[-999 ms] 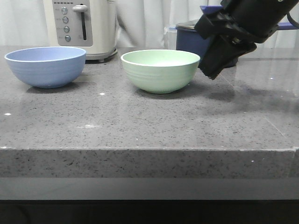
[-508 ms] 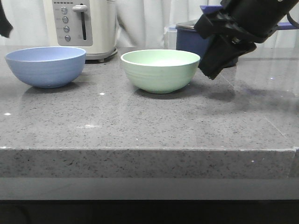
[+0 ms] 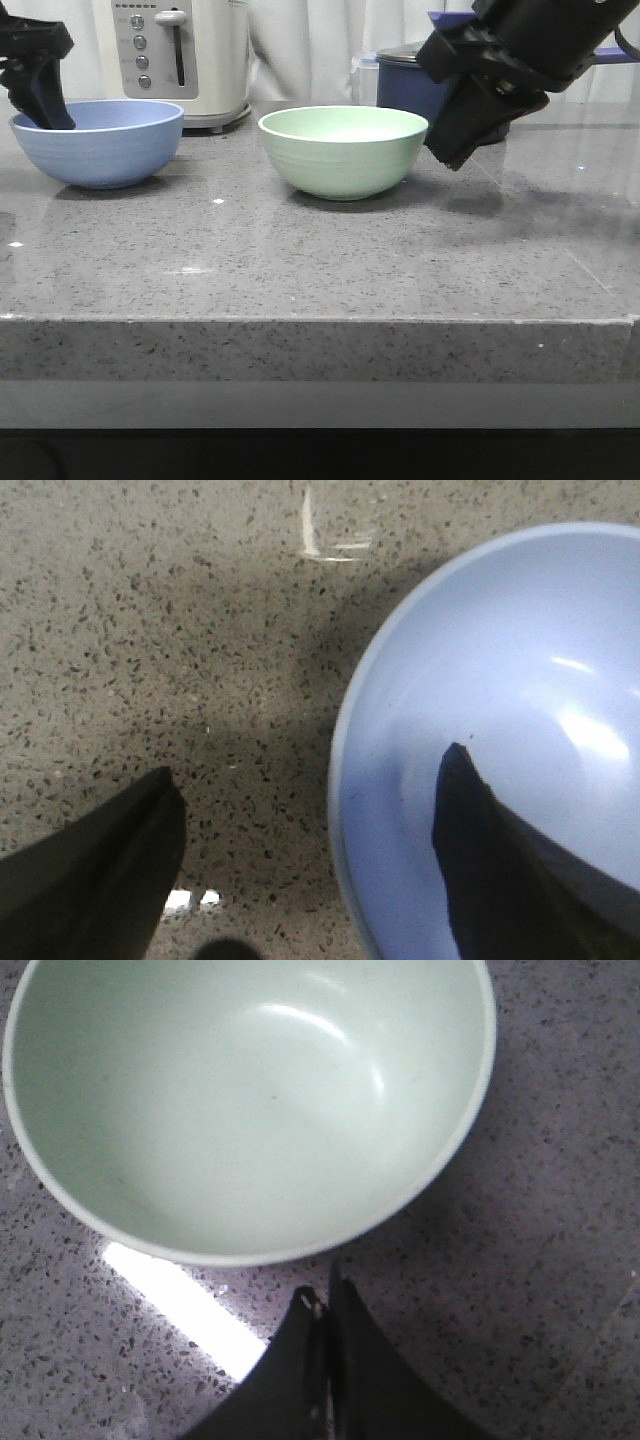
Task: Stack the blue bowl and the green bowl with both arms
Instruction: 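Lower the left gripper and grasp the light blue bowl rim, then lift the blue bowl and carry it over the green bowl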
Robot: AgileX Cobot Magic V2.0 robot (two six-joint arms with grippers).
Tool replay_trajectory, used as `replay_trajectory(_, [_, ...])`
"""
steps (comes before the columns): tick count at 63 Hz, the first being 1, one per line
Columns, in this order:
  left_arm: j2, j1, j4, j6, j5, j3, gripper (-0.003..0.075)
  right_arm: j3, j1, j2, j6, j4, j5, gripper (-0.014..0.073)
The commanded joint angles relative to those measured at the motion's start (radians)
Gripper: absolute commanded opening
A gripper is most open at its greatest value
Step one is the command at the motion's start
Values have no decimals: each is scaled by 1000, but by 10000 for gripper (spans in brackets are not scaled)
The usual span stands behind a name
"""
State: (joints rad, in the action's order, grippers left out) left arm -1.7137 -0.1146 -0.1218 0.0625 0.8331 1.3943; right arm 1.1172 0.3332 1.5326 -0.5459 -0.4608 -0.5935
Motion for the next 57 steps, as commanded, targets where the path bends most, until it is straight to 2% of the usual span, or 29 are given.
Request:
replay_trajectory(1, [38,3,-17,-11,-43,34,414,24,-2,-36,-9,-21,36,-63])
replay_trajectory(13, [38,3,-23,-11,-43,34,223,24,-2,-36,-9,-21,36,-63])
replay_trajectory(35, [38,3,-23,-11,-43,34,-1,24,-2,-36,-9,-21,36,-63])
replay_trajectory(49, [58,3,-25,-9,-43,34,-20,24,-2,-36,-9,-21,36,-63])
replay_trajectory(57, [90,3,-89,25,-43,41,-20,24,-2,-36,-9,-21,36,-63])
